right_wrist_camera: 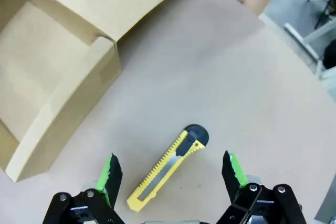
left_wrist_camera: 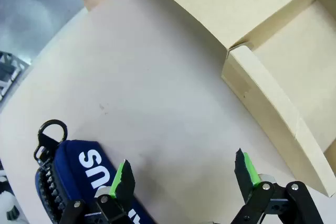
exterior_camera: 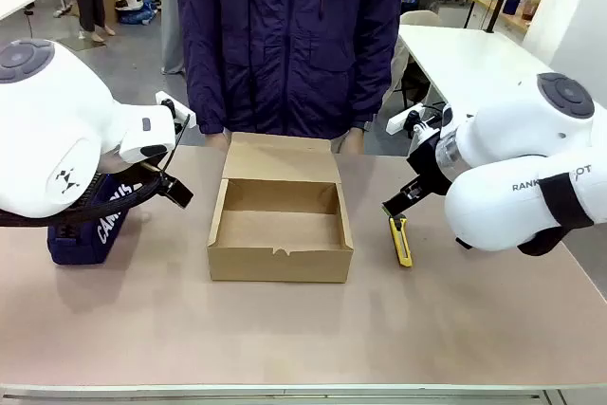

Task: Pack the item into the box.
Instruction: Pick up the item indicated by the person and place it inside the Mailer Box.

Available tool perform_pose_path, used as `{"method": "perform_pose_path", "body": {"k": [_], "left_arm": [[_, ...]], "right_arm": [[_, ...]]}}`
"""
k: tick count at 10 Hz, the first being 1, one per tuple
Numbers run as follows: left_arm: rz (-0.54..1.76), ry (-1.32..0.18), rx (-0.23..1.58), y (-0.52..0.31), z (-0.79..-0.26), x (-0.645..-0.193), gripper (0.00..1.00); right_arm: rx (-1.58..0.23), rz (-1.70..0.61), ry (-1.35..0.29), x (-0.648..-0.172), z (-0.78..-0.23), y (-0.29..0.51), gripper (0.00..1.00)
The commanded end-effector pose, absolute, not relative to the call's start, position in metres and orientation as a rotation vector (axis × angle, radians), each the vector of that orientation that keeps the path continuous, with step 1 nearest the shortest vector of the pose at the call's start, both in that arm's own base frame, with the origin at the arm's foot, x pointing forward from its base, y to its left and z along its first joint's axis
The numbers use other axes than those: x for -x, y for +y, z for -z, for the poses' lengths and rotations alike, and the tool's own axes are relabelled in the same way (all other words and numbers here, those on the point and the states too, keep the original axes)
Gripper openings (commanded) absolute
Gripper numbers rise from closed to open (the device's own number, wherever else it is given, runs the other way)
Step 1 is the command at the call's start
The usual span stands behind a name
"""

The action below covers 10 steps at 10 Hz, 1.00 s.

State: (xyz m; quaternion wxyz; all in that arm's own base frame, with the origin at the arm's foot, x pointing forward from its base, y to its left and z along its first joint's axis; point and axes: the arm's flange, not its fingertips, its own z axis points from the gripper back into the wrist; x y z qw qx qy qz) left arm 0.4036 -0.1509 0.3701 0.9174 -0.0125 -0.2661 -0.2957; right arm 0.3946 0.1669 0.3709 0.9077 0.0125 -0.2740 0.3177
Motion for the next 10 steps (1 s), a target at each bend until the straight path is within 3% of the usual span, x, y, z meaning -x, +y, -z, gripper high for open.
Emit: {"method": "perform_pose_path", "body": {"k": [1,10], "left_arm": [[0.608,-0.548,0.026,-0.1510,-0.3701,-0.4036,1.00],[0.608,-0.548,0.026,-0.1510,-0.3701,-0.4036,1.00]], "right_arm": [[-0.026,-0.656,-0.566,-0.3947,-0.3710,0.1670,1.00],[-0.026,-0.656,-0.566,-0.3947,-0.3710,0.1670,1.00]]}}
